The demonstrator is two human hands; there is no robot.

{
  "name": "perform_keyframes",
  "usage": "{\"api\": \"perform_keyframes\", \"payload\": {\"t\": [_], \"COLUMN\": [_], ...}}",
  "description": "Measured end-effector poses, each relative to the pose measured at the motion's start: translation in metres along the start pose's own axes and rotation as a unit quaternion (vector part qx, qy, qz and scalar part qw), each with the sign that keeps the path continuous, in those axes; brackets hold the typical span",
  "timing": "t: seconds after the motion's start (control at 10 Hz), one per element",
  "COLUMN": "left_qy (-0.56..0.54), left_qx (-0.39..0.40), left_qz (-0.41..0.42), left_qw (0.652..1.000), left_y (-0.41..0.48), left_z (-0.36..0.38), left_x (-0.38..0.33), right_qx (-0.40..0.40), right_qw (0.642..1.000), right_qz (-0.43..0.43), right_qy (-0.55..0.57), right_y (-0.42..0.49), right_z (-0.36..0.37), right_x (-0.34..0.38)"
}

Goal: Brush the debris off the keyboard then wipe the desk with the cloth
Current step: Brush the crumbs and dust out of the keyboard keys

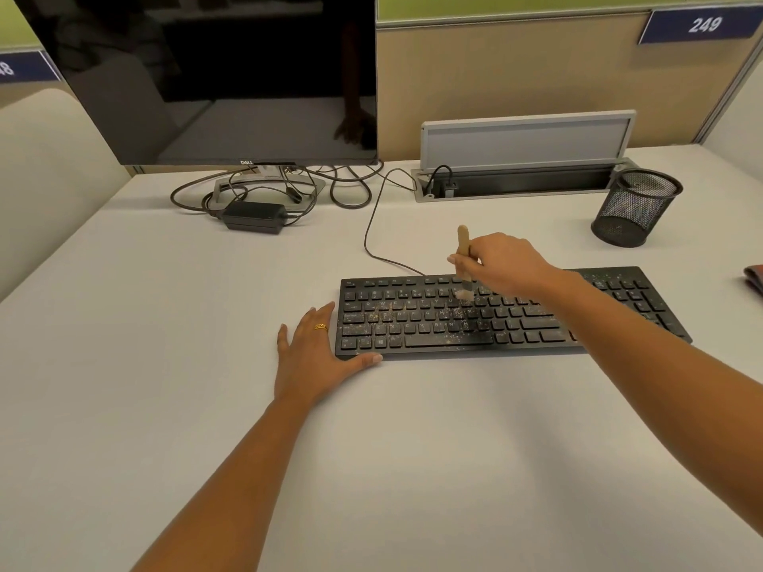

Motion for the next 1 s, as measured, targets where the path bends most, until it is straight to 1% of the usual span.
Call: {"api": "perform_keyframes", "payload": {"t": [0.1, 0.2, 0.3, 0.4, 0.6, 0.7, 0.8, 0.9, 1.0], "left_qy": [-0.001, -0.002, -0.005, -0.004, -0.012, -0.009, -0.011, -0.013, -0.011], "left_qx": [0.001, 0.004, 0.005, 0.003, -0.005, -0.008, -0.007, -0.007, -0.007], "left_qz": [0.001, 0.003, 0.002, 0.001, 0.001, 0.002, 0.001, 0.002, 0.001], "left_qw": [1.000, 1.000, 1.000, 1.000, 1.000, 1.000, 1.000, 1.000, 1.000], "left_y": [0.001, 0.001, 0.001, 0.000, 0.000, 0.000, 0.000, 0.000, 0.000], "left_z": [0.000, 0.000, 0.000, 0.000, 0.000, 0.000, 0.000, 0.000, 0.000], "left_x": [0.001, 0.000, 0.000, 0.000, -0.001, 0.000, 0.000, 0.000, 0.000], "right_qx": [-0.052, -0.128, -0.126, -0.098, -0.110, -0.138, -0.126, -0.097, -0.097], "right_qw": [0.998, 0.986, 0.981, 0.982, 0.984, 0.975, 0.973, 0.982, 0.983], "right_qz": [0.015, 0.034, 0.058, 0.068, 0.072, 0.081, 0.078, 0.070, 0.063], "right_qy": [0.042, 0.103, 0.136, 0.144, 0.121, 0.153, 0.176, 0.149, 0.143], "right_y": [0.001, -0.001, -0.003, -0.006, -0.007, -0.005, -0.005, -0.004, -0.001], "right_z": [-0.005, -0.009, -0.003, 0.007, 0.001, -0.002, 0.005, 0.007, 0.004], "right_x": [-0.002, -0.002, 0.000, 0.003, 0.003, 0.000, -0.003, -0.001, 0.001]}}
Point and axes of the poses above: each hand's wrist, its own y-axis towards the middle knuckle, its own z-axis out of the palm, x = y × z, the point moved 5 cm from there along y, towards the middle knuckle
